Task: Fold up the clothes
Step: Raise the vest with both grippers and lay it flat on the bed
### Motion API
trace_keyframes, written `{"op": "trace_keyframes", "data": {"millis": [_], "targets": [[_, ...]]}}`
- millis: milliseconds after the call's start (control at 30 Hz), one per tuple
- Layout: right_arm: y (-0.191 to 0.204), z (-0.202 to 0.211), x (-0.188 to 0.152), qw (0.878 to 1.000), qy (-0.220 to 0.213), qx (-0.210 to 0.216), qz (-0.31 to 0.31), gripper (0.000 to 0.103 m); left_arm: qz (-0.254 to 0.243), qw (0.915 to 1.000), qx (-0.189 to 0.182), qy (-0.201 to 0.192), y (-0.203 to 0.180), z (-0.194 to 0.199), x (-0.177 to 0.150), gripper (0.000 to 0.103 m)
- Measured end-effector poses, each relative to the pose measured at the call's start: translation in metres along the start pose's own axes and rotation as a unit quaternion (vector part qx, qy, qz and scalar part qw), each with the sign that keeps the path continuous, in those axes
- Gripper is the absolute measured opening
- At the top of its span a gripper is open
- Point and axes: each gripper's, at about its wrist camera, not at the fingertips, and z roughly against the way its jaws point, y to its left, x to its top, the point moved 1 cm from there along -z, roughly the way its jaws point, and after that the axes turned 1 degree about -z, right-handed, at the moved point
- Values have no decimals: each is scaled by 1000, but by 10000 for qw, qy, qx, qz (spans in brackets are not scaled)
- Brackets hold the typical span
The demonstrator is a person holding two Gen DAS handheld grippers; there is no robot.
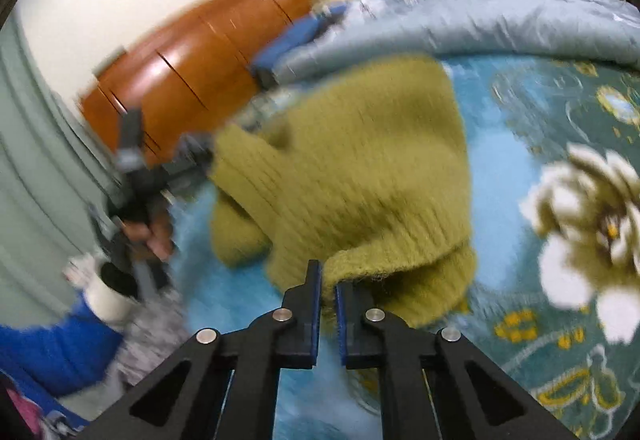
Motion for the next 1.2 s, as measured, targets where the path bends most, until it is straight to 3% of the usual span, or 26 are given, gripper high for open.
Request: {"op": "trace_keyframes", "data": {"millis": [133,333,400,667,800,967,1067,1200], "targets": [[18,38,44,9943,-868,619,-76,7,-346,9984,-38,-444,-17,37,35,14],[55,103,108,9768,-1925,938,21,7,-681,9890,-68,-1308,-41,120,100,13],[73,123,126,9697,-2211,1035,90,7,-834,9817,-33,-1713,-51,159,121,13],[153,225,153,9452,-3046,922,726,7,-1076,9531,-69,-2827,-75,297,157,13],[190,277,148,9352,-3305,775,1005,6,-1012,9456,-238,-3082,-76,342,155,11],[202,315,142,9291,-3506,527,1049,6,-1088,9436,-241,-3116,-84,352,158,11],[193,320,146,9329,-3473,292,906,6,-1082,9513,-251,-2874,-91,324,166,11],[143,289,162,9456,-3215,-79,501,6,-1147,9657,-181,-2322,-104,254,176,11]]}}
